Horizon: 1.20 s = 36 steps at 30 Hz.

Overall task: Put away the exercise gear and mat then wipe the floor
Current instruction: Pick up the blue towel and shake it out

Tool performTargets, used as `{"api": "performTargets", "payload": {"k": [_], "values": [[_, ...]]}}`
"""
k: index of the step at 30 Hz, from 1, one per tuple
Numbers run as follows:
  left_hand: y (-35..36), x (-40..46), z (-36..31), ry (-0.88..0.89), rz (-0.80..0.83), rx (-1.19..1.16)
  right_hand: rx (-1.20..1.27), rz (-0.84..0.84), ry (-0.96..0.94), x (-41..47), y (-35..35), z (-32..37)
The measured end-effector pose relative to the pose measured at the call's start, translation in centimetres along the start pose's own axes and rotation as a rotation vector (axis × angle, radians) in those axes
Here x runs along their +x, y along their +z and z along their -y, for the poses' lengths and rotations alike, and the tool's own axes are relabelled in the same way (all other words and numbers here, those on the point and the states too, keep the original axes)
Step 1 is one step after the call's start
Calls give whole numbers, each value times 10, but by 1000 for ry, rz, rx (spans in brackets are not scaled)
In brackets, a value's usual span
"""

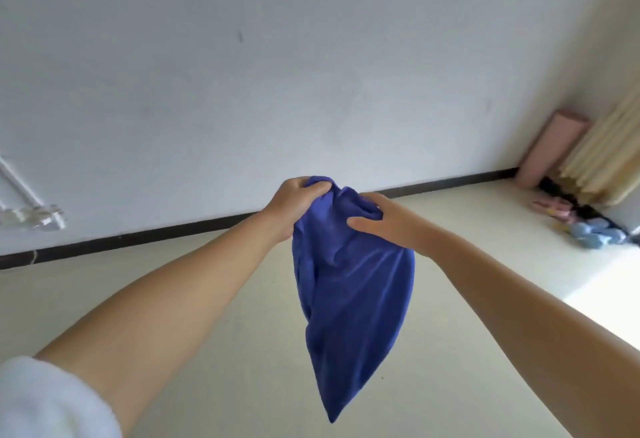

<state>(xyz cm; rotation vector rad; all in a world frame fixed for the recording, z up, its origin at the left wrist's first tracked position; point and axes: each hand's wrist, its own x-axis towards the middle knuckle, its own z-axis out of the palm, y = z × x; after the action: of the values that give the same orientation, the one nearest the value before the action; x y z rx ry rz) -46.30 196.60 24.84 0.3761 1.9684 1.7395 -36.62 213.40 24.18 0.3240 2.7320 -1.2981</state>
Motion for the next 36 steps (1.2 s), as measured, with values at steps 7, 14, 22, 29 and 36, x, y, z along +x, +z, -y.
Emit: {"api": "performTargets", "payload": {"k": [7, 14, 22, 29, 36], "values": [[223, 54, -43, 34, 168, -24, 59, -291, 113, -44, -119, -113], [347, 95, -19, -100, 705, 9, 407, -525, 198, -71, -255, -174], [466, 173, -14, -82, 1022, 434, 489, -750, 242, -73, -363, -252], [547, 297, -31, -49, 1151, 850, 607, -1101, 325, -43, -480, -342], [634, 417, -85, 75, 1161, 1068, 637, -1270, 537, -35, -568, -444]]}}
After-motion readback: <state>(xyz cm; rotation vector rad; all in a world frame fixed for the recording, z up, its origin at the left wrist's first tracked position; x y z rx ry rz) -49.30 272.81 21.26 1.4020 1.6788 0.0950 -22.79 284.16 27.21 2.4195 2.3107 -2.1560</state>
